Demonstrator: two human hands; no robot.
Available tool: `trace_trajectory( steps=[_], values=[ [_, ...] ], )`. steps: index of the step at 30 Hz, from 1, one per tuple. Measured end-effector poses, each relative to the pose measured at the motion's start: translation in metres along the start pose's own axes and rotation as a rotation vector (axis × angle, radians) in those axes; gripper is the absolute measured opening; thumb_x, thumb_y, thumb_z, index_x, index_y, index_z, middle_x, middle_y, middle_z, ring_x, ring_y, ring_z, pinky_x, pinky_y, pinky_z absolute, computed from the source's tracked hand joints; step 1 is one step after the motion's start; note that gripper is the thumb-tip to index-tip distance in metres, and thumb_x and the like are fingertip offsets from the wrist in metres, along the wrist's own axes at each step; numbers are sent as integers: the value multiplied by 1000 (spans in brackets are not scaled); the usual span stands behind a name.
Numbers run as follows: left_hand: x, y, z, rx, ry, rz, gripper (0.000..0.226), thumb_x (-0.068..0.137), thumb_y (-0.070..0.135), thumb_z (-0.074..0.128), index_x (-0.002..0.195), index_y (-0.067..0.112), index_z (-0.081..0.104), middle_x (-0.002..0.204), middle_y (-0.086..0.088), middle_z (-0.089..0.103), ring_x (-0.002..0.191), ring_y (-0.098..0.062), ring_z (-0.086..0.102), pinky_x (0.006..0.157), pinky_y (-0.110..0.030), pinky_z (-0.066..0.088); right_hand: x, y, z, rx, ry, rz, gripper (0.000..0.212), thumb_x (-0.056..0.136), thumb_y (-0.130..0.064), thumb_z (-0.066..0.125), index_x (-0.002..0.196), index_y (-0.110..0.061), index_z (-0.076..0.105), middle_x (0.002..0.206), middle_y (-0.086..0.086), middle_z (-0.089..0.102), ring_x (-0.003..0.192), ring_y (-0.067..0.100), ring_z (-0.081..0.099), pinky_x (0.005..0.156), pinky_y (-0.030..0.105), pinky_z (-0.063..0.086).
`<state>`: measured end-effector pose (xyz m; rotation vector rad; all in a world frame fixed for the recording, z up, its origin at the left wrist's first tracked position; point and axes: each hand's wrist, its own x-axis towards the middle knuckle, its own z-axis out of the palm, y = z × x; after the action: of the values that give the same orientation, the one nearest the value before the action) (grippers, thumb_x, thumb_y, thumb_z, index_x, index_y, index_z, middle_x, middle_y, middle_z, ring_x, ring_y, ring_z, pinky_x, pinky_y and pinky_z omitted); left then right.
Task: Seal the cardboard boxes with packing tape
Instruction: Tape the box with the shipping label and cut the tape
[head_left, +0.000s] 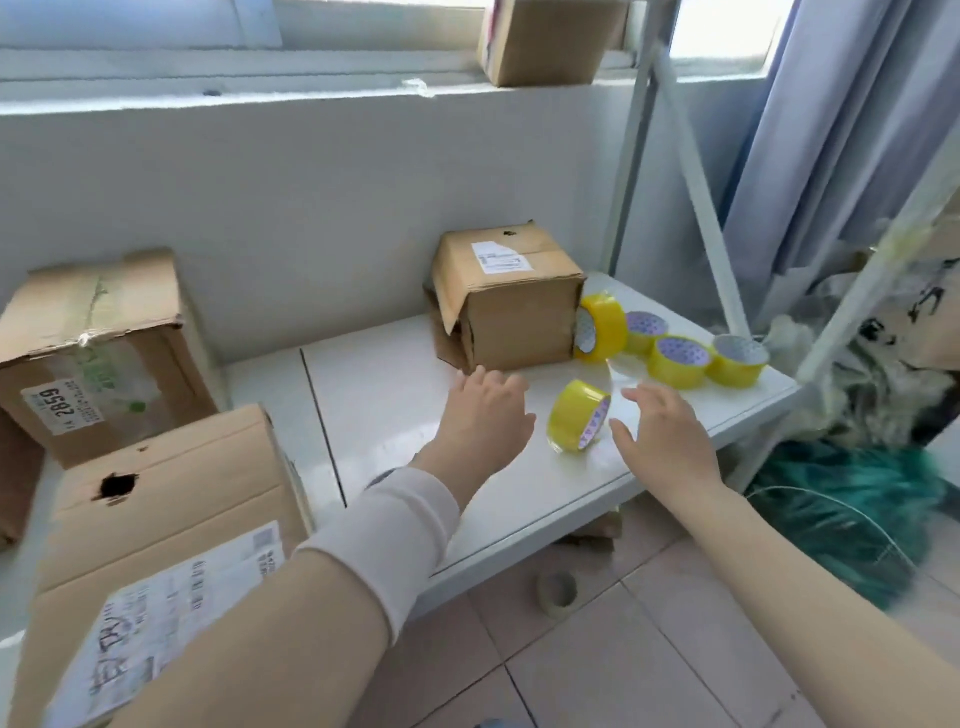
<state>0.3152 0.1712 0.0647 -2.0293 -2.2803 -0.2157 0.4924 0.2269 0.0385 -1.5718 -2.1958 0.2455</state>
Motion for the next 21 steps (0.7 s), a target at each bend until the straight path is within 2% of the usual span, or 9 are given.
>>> trace_trajectory(
  steps=[4, 8, 12, 14, 16, 17, 19, 21],
  values=[
    [35, 34, 28, -78, -79, 12, 51, 95, 45, 46, 135, 13, 41, 136, -9, 49, 128, -26, 41, 102, -34, 29, 15, 31, 15, -44, -54, 45, 45, 94, -28, 49, 135, -12, 44, 141, 7, 38, 127, 25, 38, 103, 37, 34],
    [58, 55, 49, -409, -154, -137, 59, 93, 48, 49, 136, 10, 36, 136, -10, 48, 123, -30, 47, 96, -36, 37, 25, 46, 35, -34, -78, 46, 46, 93, -29, 50, 135, -12, 43, 140, 7, 39, 127, 25, 39, 104, 36, 35],
    [76, 56, 64, -683, -193, -318, 55, 94, 34, 56, 137, 5, 36, 132, -13, 52, 120, -30, 50, 90, -32, 40, 30, 53, 52, 55, -85, 56, 44, 92, -27, 52, 133, -11, 46, 137, 8, 43, 125, 25, 42, 103, 35, 36],
    [82, 52, 68, -767, -193, -355, 44, 94, 26, 57, 131, 4, 48, 127, -13, 57, 115, -29, 53, 84, -30, 41, 31, 54, 58, 134, -83, 52, 42, 92, -24, 54, 131, -10, 48, 135, 8, 45, 124, 25, 43, 102, 33, 35],
    [84, 48, 66, -950, -193, -407, 31, 92, 22, 60, 119, 6, 61, 115, -12, 64, 99, -24, 57, 76, -26, 41, 30, 52, 59, 228, -63, 31, 39, 91, -21, 55, 128, -10, 51, 132, 7, 49, 124, 21, 44, 100, 27, 33],
    [83, 46, 62, -1075, -194, -452, 31, 91, 21, 62, 118, 7, 63, 112, -11, 64, 96, -23, 57, 78, -27, 43, 29, 51, 57, 288, -44, 23, 37, 92, -20, 55, 127, -10, 53, 130, 5, 51, 123, 19, 45, 99, 25, 33],
    [82, 38, 49, -1343, -172, -553, 33, 90, 20, 65, 118, 3, 61, 110, -12, 65, 95, -25, 61, 88, -34, 49, 27, 44, 51, 444, -19, 30, 31, 93, -20, 54, 123, -13, 56, 127, 1, 55, 121, 16, 48, 96, 24, 38],
    [77, 26, 28, -1599, -123, -639, 27, 90, 15, 64, 111, 1, 57, 98, -11, 65, 84, -22, 63, 80, -34, 54, 24, 32, 42, 619, -37, 42, 28, 94, -25, 52, 121, -19, 58, 125, -4, 56, 118, 11, 49, 88, 18, 41]
  ],
)
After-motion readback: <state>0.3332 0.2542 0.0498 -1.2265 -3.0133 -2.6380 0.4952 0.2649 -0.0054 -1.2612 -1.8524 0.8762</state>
